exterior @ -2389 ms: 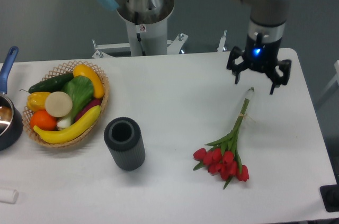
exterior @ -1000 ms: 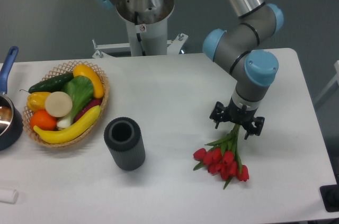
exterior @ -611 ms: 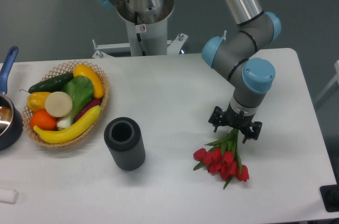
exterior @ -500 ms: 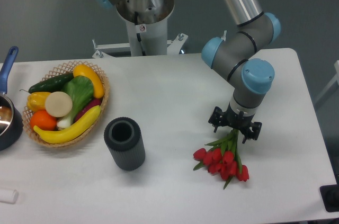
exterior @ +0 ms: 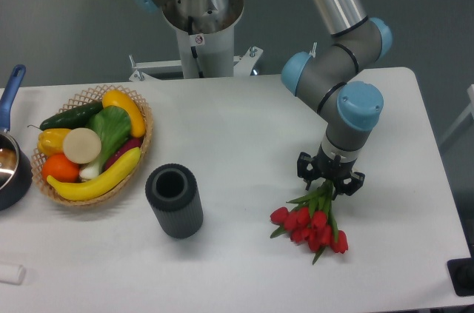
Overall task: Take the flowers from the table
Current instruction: 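Close the gripper around the tulip stems, then lift the gripped tulip bunch up off the table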
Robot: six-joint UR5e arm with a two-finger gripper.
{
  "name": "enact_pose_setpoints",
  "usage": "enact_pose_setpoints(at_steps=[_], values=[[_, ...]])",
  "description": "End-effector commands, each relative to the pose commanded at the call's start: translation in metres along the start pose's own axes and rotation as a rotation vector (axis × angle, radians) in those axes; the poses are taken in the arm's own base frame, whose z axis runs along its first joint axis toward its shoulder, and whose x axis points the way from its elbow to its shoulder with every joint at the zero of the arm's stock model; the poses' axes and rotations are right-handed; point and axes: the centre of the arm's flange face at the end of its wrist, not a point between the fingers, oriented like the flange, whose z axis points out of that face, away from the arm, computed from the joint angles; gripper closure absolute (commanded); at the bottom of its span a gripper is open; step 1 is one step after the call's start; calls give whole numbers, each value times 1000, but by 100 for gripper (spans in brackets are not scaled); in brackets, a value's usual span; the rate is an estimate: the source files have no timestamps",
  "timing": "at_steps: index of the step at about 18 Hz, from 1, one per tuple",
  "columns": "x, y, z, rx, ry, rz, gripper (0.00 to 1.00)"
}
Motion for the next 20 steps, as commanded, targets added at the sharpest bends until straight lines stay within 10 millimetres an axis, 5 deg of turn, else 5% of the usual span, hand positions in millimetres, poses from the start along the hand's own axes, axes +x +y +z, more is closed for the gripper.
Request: enact_pose_setpoints(at_steps=[2, 12, 20], values=[[0, 0, -1, 1, -1, -3, 71], [-10, -2, -20, 26, -43, 1, 78], [10, -26, -150, 355, -93, -14, 77]])
